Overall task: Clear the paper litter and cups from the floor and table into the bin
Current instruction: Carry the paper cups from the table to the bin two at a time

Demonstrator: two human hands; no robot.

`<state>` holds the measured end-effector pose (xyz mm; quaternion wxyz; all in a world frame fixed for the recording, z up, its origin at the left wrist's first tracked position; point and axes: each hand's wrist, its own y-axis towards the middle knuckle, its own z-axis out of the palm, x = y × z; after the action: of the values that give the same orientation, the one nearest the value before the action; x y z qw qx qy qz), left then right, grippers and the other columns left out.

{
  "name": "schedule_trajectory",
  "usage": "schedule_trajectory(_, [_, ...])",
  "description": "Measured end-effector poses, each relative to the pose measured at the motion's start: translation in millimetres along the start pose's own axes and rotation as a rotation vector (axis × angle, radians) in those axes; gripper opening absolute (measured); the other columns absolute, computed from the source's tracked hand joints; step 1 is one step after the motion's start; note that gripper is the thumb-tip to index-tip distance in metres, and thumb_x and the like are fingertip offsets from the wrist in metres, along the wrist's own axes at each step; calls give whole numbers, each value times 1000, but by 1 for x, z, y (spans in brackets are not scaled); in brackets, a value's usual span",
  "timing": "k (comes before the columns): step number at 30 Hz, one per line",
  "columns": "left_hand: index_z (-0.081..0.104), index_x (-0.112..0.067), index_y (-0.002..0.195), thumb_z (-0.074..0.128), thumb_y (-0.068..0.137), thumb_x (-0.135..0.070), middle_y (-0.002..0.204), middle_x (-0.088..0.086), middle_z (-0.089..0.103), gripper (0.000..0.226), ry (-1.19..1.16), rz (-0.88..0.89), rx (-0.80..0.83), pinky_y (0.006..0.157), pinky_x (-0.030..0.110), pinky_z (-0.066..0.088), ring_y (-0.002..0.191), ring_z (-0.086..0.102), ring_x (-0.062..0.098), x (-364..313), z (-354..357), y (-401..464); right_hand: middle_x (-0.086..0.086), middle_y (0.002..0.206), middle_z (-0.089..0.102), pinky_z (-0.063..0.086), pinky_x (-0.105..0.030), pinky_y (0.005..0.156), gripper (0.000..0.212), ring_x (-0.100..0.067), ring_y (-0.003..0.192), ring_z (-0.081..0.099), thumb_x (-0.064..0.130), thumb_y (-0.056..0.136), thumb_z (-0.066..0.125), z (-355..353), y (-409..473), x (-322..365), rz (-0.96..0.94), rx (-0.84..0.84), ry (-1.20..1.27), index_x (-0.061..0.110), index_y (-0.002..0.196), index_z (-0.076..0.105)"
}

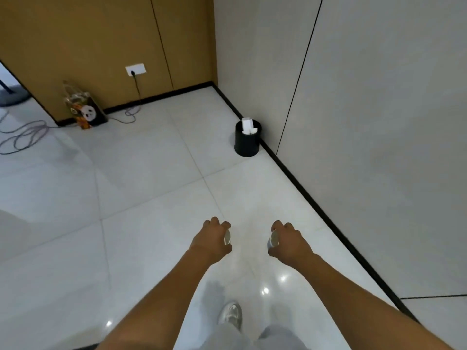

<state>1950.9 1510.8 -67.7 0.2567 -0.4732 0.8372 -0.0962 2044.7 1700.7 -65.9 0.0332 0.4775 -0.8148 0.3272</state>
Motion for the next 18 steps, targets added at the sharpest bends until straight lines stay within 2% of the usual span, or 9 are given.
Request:
schedule_trajectory(9, [41, -23, 139, 59, 88, -33, 129, 4, 42, 55, 58, 81, 54, 94, 37, 48, 122, 39, 21, -15, -78, 192, -6, 115, 46, 51, -34, 84, 49, -27, 104, 51, 24, 79, 70, -83, 165, 4, 67, -2, 58, 18, 120, 43])
schedule_trajectory(14, [42, -22, 138, 60, 87, -32, 128, 4, 42, 55, 44, 82, 55, 92, 35, 49, 121, 40, 21, -36, -115, 315, -4, 111, 43, 51, -33, 80, 49, -27, 104, 50, 23, 79, 69, -149, 282, -9, 83, -2, 57, 18, 121, 43])
schedule_trajectory(18, [42, -22, 138, 60, 87, -32, 131, 3, 42, 55, -17, 66, 19, 94, 34, 49, 122, 40, 20, -50, -153, 399, -8, 118, 44, 48, -31, 82, 50, -29, 106, 49, 23, 80, 69, -211, 369, -6, 80, -9, 35, 16, 123, 43])
